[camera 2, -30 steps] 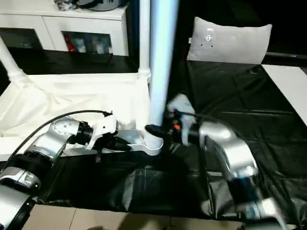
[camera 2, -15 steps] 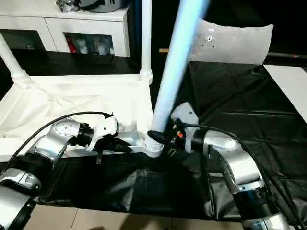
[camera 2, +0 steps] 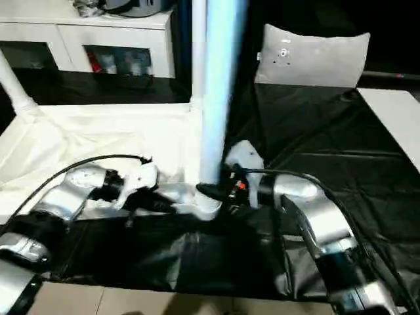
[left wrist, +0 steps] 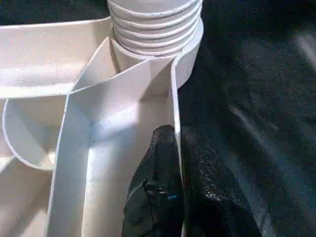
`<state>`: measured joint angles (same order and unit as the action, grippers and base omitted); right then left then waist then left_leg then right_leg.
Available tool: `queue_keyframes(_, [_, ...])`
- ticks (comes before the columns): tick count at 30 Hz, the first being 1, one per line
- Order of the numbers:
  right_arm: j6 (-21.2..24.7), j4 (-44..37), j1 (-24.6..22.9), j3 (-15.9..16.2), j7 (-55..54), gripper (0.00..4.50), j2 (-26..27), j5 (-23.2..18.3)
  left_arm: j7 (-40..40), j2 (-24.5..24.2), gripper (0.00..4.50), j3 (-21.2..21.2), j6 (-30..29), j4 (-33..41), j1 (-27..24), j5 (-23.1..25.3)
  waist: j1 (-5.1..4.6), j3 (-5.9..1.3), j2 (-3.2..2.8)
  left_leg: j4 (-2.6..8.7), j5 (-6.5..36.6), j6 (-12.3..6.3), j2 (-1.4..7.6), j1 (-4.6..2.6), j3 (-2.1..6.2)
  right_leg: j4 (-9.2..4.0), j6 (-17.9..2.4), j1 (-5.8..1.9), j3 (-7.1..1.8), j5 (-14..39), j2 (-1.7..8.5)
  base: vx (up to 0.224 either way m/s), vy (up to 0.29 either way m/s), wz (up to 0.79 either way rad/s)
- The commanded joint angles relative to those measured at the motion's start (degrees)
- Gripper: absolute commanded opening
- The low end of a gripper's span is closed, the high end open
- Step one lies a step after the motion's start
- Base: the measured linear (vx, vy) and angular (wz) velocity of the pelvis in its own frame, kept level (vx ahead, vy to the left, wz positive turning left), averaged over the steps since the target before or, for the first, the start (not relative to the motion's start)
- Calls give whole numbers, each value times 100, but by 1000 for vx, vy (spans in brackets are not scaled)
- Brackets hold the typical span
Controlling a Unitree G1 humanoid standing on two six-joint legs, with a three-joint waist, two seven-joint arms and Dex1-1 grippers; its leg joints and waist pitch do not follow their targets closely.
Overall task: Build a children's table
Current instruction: Insert table leg to table base, then rotate leg to tighten
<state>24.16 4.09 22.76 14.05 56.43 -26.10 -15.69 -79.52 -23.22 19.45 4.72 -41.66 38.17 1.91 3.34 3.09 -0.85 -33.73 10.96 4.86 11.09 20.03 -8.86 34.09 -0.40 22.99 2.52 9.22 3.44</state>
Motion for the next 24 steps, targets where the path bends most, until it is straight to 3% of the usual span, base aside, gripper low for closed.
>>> queue_keyframes(1, [263, 648, -270, 661, 32, 186, -83, 432, -647, 210, 0, 223, 151, 269, 286, -186, -6, -262, -87, 456, 1926, 10, 140, -26, 7, -491, -1096, -246, -210, 2269, 372, 0, 0, 0])
queue_keyframes(7, [405, 567, -226, 732, 195, 186, -31, 391, -404, 448, 0, 192, 370, -357, 872, 29, -8, -231, -61, 465, 2073, 0, 133, -58, 12, -543, -1028, -219, -210, 2535, 368, 0, 0, 0])
queue_keyframes(11, [397, 510, -244, 708, 161, 186, -26, 421, -199, 407, 0, 176, 478, -590, 1004, 169, -7, -213, -49, 464, 2188, -13, 121, -79, 19, -592, -915, -194, -203, 2890, 374, 0, 0, 0])
queue_keyframes(15, [383, 447, -309, 613, -1, 186, 5, 453, 107, 362, 0, 106, 441, -684, 1013, 231, -16, -199, -50, 479, 2296, -11, 119, -75, 57, -647, -683, -168, -178, 3421, 393, 0, 0, 0])
queue_keyframes(20, [539, 270, -530, 268, -657, 186, 224, 403, 559, 279, 0, -253, -237, -267, 711, 52, -47, -191, -56, 512, 2510, 45, 129, -81, 98, -693, -532, -142, -145, 3740, 411, 0, 0, 0])
queue_keyframes(23, [632, 225, -679, 31, -1231, 186, 464, 431, 692, 162, 0, -466, -1012, 642, 220, -149, -69, -199, -78, 539, 2538, 56, 144, -72, 119, -693, -543, -161, -119, 3680, 424, 0, 0, 0])
queue_keyframes(24, [654, 261, -687, -42, -1436, 186, 564, 445, 779, 140, 0, -516, -1277, 971, 52, -194, -101, -164, -100, 564, 2655, 71, 148, -56, 119, -714, -565, -122, -114, 3681, 411, 0, 0, 0])
